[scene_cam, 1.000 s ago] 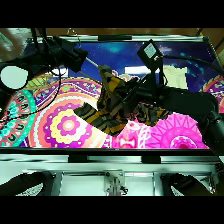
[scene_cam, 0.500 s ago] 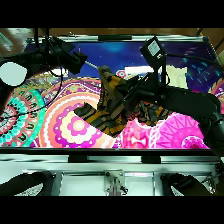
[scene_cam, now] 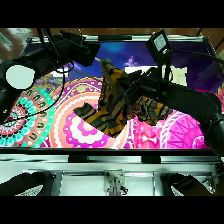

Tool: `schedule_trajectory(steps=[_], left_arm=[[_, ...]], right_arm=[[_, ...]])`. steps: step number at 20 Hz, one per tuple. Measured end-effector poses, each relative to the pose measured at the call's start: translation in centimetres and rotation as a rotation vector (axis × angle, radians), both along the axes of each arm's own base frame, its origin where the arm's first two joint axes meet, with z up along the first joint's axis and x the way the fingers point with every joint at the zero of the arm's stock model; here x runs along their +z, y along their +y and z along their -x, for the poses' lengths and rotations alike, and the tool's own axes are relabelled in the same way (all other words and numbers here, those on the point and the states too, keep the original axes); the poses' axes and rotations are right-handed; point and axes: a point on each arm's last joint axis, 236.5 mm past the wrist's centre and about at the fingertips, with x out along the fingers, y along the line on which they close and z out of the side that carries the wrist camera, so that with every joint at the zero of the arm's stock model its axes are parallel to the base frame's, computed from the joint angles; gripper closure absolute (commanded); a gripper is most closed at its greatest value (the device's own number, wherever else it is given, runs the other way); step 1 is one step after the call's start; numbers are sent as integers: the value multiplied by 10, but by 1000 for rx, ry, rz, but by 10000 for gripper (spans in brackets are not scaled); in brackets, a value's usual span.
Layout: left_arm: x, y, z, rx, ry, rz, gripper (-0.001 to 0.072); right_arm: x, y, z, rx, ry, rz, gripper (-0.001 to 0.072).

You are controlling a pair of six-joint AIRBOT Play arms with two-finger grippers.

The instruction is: Fold the shirts.

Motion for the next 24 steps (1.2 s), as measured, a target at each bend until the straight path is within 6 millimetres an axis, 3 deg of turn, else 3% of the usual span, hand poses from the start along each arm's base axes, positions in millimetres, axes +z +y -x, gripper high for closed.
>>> schedule_trajectory(steps=[3,6,9,10,12,15,17,21,24], left_arm=[[-7,8,6,-5,58,-15,70],[-23,27,19,-4,149,-80,70],[-25,47,30,26,188,-129,75],[-29,53,34,37,215,-139,128],[-54,56,43,48,325,-146,128],[-117,59,51,94,513,-123,127],[-150,50,50,116,606,-31,127],[-185,27,37,142,716,169,127],[-195,17,33,150,757,241,127]], right_arm=[[6,-5,-9,-35,-40,2,646],[9,-10,-15,-62,-63,2,646],[10,-11,-18,-75,-69,-2,646],[11,-12,-19,-80,-71,-6,646],[12,-12,-21,-87,-77,-9,646],[13,-13,-22,-92,-81,-12,646],[14,-13,-23,-96,-80,-16,646],[14,-14,-23,-100,-74,-23,646],[13,-15,-24,-105,-76,-15,646]])
